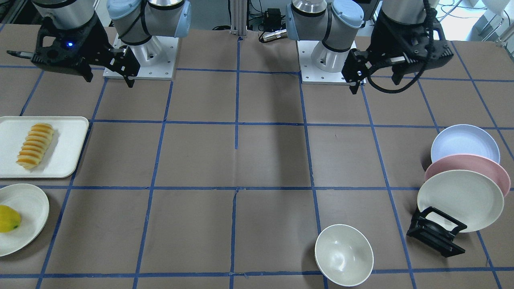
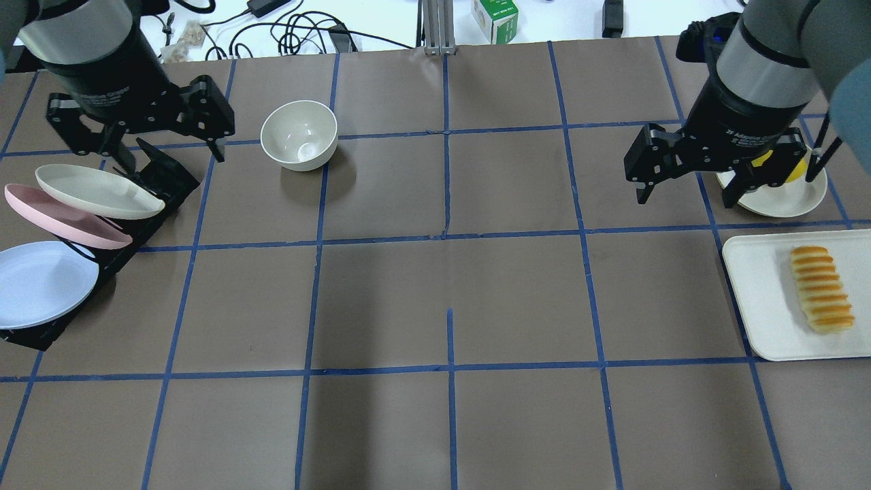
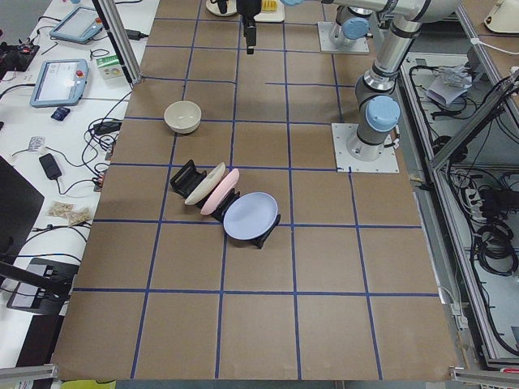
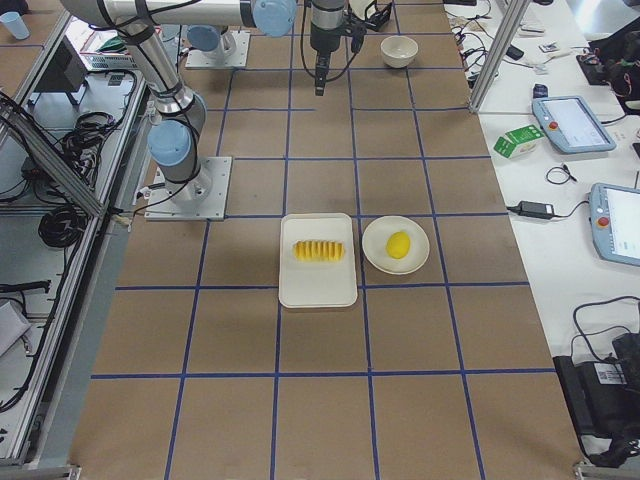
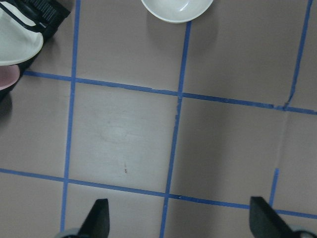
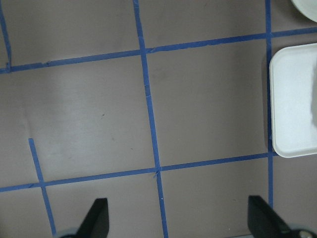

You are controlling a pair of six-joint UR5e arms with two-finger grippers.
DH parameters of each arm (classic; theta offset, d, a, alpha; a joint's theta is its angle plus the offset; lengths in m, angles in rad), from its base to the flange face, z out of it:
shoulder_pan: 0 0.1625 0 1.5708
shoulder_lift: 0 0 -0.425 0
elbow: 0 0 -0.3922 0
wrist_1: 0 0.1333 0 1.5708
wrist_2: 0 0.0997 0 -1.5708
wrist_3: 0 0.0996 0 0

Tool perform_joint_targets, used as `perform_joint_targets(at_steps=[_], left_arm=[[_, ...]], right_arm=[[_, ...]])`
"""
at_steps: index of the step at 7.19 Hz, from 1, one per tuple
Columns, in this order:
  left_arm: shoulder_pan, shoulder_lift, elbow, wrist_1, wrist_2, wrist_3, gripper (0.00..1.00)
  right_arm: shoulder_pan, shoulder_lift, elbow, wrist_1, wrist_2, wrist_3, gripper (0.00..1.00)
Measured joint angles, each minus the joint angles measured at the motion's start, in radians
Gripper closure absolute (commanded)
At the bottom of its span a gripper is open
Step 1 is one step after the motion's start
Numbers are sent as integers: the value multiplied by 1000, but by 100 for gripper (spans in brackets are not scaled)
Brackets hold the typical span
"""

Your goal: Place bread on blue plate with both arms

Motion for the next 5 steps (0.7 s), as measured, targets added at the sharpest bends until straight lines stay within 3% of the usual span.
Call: perform_joint_targets(at_steps=[2,5], left_arm=[[141,-2,-16,4,70,-30,0],[503,-16,-45,42,49,46,0]], right_arm=[[-108,7,10,-3,-4,-62,0],[-287,47,63,-31,-43,-276,0]])
